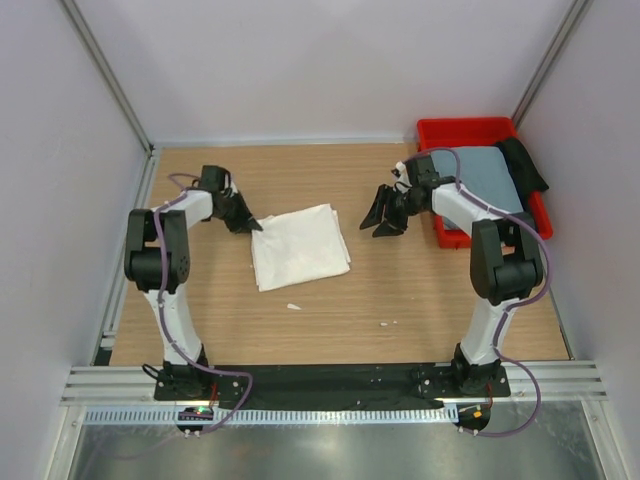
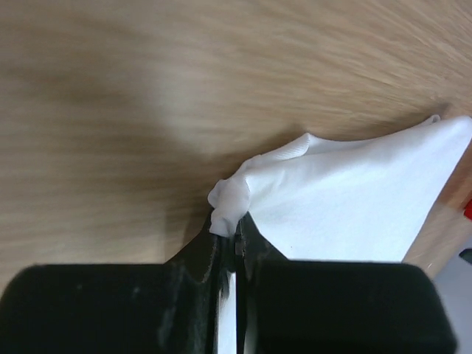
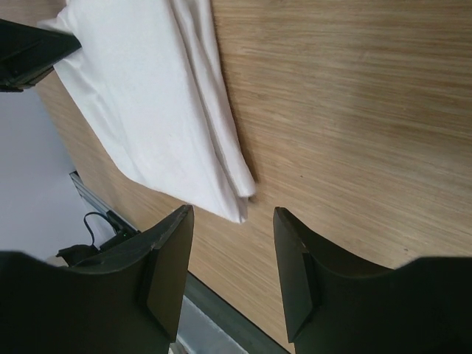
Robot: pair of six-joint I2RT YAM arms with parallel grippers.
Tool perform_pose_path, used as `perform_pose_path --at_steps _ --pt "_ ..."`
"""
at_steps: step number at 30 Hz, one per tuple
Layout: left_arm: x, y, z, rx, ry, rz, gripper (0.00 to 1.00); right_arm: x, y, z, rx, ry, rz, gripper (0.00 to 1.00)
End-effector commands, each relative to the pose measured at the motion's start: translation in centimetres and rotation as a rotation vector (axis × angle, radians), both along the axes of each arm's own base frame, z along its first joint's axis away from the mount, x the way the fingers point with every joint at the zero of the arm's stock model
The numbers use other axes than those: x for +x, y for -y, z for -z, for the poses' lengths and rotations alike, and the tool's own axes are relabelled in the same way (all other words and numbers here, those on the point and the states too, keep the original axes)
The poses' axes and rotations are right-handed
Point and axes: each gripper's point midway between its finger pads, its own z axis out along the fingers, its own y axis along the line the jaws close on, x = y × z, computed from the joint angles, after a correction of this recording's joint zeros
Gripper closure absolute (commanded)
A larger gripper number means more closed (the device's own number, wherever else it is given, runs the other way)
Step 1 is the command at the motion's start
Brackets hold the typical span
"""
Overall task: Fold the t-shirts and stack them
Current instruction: Neatly place the folded tshirt to the corner
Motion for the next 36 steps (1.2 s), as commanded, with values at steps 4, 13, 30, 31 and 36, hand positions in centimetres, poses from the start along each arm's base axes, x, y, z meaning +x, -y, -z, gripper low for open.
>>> perform_pose_path --at_steps 4,13,30,31,36 --pt "-7.6 -7.7 2.2 0.132 -0.223 -0.347 1.00 -1.4 -1.9 -3.5 0.060 0.071 -0.045 0.47" --pt "-17.2 -16.3 0.0 0.355 -0.355 -0.888 1.00 -4.3 -7.8 -4.6 0.100 0.050 -0.182 0.47" --pt "-33.9 -27.0 -3.0 0.437 -0.590 -1.553 1.00 -8.8 -11.7 -3.3 0.122 -0.006 -0.304 0.47" --pt "-34.2 -27.0 -3.1 0.423 -0.567 -1.605 1.00 -8.8 -11.8 -3.3 0.120 -0.007 -0.309 0.47" --pt "-36.6 -28.1 -3.1 0.401 -0.633 -1.729 1.00 -9.1 -11.7 -3.2 0.120 -0.011 -0.315 0.47"
